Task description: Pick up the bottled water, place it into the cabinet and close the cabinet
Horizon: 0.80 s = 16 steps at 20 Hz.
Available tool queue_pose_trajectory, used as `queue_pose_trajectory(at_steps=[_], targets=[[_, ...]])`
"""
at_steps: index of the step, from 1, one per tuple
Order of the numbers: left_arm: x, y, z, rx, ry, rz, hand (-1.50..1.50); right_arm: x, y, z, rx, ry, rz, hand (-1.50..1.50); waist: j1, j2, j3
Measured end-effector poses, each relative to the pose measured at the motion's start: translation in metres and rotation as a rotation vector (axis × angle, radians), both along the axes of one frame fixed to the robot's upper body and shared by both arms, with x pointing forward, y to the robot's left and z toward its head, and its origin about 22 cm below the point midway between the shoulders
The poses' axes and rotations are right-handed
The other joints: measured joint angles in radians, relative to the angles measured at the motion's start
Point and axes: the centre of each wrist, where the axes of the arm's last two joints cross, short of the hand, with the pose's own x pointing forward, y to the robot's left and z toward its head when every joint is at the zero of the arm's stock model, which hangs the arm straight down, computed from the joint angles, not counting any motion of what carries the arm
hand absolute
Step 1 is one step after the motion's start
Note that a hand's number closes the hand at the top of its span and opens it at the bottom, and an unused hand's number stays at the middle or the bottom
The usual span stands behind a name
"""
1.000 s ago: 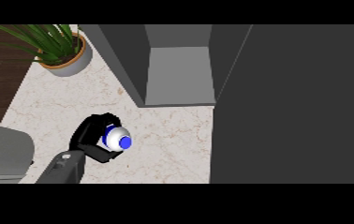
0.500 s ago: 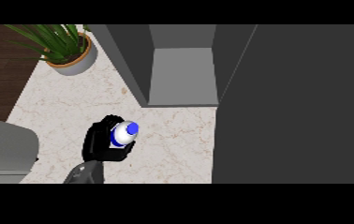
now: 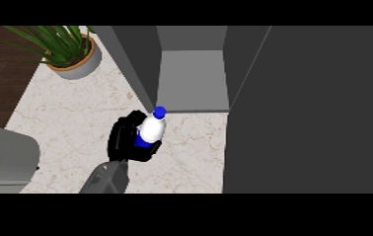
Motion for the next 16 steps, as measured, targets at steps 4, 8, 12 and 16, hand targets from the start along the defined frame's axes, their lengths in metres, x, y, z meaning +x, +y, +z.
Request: queue_pose_trajectory(at_steps=[4,8,12,16], targets=[[0.014,-0.023,0.028,0.036,-0.021,-0.018,1.50,-0.002,-0.002,0.000,-0.004,0.008,0.002,-1.50,-0.002,0.001,0.000],[0.030,-0.050,0.060,0.105,-0.061,-0.017,1.50,-0.002,0.001,-0.001,0.019,-0.002,-0.003,-1.50,-0.006,0.001,-0.001],[0.044,-0.078,0.087,0.148,-0.073,-0.009,1.50,0.002,-0.002,-0.001,0.001,-0.011,-0.009,-1.50,-0.011,0.005,-0.001],[0.064,-0.100,0.116,0.203,-0.074,0.001,1.50,0.004,-0.007,-0.001,-0.013,-0.019,-0.012,-1.50,-0.015,0.006,-0.001]])
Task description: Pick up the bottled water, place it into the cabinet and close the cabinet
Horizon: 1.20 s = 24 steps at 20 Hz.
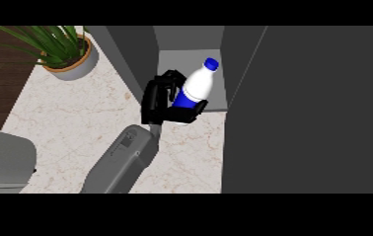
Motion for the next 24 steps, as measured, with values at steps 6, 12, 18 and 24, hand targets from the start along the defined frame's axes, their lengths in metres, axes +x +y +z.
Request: queue_pose_trajectory(at_steps=[6,12,18,24], targets=[[0.029,-0.022,0.029,0.086,0.031,0.057,1.50,0.000,-0.005,-0.003,-0.002,-0.009,0.001,-1.50,-0.015,0.004,0.000],[0.057,-0.020,0.035,0.129,0.077,0.109,1.50,0.005,-0.010,-0.001,-0.018,-0.019,0.009,-1.50,-0.029,0.012,-0.001],[0.071,-0.016,0.031,0.306,0.081,0.180,1.50,0.008,-0.012,-0.002,-0.012,-0.026,0.021,-1.50,-0.038,0.015,0.000],[0.082,0.005,0.025,0.330,0.127,0.293,1.50,0.007,-0.015,-0.002,-0.015,-0.037,0.036,-1.50,-0.049,0.024,-0.001]])
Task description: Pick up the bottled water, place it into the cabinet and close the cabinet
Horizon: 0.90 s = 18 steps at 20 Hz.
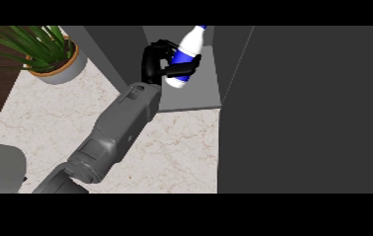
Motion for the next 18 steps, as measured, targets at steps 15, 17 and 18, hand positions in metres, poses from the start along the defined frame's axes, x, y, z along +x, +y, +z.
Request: queue_pose_trajectory(at_steps=[15,17,18], targets=[[0.018,0.022,0.015,0.189,-0.085,0.124,-1.50,0.000,-0.003,-0.006,0.016,-0.009,0.040,-1.50,-0.033,0.014,0.000],[0.020,0.021,0.018,0.188,-0.092,0.125,-1.50,-0.001,-0.004,-0.006,0.014,-0.005,0.054,-1.50,-0.039,0.016,-0.001],[0.021,0.019,0.021,0.180,-0.095,0.117,-1.50,-0.001,-0.003,-0.007,0.017,-0.005,0.059,-1.50,-0.038,0.016,-0.001]])
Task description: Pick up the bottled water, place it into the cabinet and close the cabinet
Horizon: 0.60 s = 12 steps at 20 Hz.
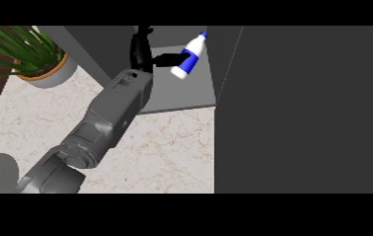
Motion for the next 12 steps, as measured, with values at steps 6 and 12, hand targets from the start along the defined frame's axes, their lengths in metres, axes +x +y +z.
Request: queue_pose_trajectory(at_steps=[6,12], targets=[[0.002,-0.012,0.012,-0.086,-0.069,-0.122,-1.50,0.001,0.001,0.000,0.013,0.001,0.007,-1.50,0.011,-0.002,-0.001],[0.004,-0.018,0.020,-0.213,-0.150,-0.261,-1.50,-0.002,0.005,-0.001,0.036,0.015,0.009,-1.50,0.035,-0.014,-0.001]])
